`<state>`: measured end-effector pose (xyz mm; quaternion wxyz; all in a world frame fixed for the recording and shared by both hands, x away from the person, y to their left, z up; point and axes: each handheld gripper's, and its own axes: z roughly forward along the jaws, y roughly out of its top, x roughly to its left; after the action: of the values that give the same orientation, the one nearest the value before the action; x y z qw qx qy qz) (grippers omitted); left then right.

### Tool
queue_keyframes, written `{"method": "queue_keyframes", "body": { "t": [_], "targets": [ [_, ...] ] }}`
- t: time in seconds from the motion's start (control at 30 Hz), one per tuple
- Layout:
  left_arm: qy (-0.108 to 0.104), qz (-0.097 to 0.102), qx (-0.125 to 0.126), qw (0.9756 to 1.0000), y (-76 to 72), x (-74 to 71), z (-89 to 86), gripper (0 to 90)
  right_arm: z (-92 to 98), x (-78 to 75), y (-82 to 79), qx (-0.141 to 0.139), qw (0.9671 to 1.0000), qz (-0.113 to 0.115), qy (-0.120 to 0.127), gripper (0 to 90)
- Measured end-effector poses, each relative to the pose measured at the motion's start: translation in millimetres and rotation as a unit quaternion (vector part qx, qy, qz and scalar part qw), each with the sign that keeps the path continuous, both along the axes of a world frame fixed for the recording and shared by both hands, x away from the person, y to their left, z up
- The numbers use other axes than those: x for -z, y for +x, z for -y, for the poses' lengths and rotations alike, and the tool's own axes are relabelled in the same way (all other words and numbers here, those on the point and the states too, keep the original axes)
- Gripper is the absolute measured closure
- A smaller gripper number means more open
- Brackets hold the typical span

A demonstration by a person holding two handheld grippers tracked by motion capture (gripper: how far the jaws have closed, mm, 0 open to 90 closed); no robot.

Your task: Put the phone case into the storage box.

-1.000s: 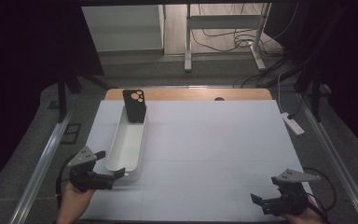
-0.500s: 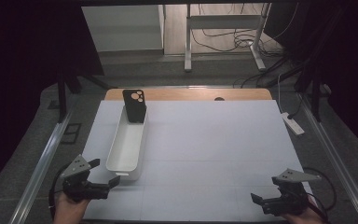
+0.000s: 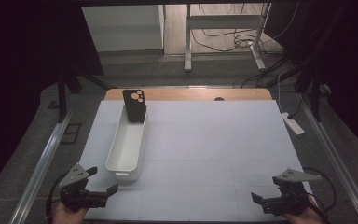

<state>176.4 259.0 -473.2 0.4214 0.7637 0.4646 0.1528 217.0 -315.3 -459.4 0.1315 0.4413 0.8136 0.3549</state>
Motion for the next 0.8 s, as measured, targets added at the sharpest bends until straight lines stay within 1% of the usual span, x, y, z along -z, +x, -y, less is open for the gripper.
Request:
{"method": "queue_keyframes", "body": {
  "t": [0.1, 0.33, 0.63, 0.73, 0.8],
  "targets": [
    [0.006, -0.007, -0.004, 0.9999, -3.9, 2.9, -0.2, 0.0, 0.3, 0.1, -0.1, 0.000, 1.0000, -0.005, 0.000, 0.0],
    [0.008, -0.012, -0.011, 0.9998, -9.2, 4.7, -0.2, 0.0, 0.7, 0.3, 0.5, 0.001, 1.0000, -0.009, -0.001, 0.0],
    [0.027, -0.024, -0.012, 0.9993, -15.7, 10.5, 3.2, 0.0, 0.3, 0.5, 0.6, 0.000, 0.9999, -0.010, -0.003, 0.0],
    [0.037, -0.028, -0.013, 0.9988, -17.0, 12.4, 4.2, 0.0, 0.4, 0.6, 0.7, 0.001, 0.9999, -0.011, -0.002, 0.0],
    [0.039, -0.031, -0.014, 0.9987, -17.9, 14.3, 4.5, 0.0, 0.0, 0.6, 0.6, 0.000, 0.9999, -0.010, -0.004, 0.0]
  ]
}}
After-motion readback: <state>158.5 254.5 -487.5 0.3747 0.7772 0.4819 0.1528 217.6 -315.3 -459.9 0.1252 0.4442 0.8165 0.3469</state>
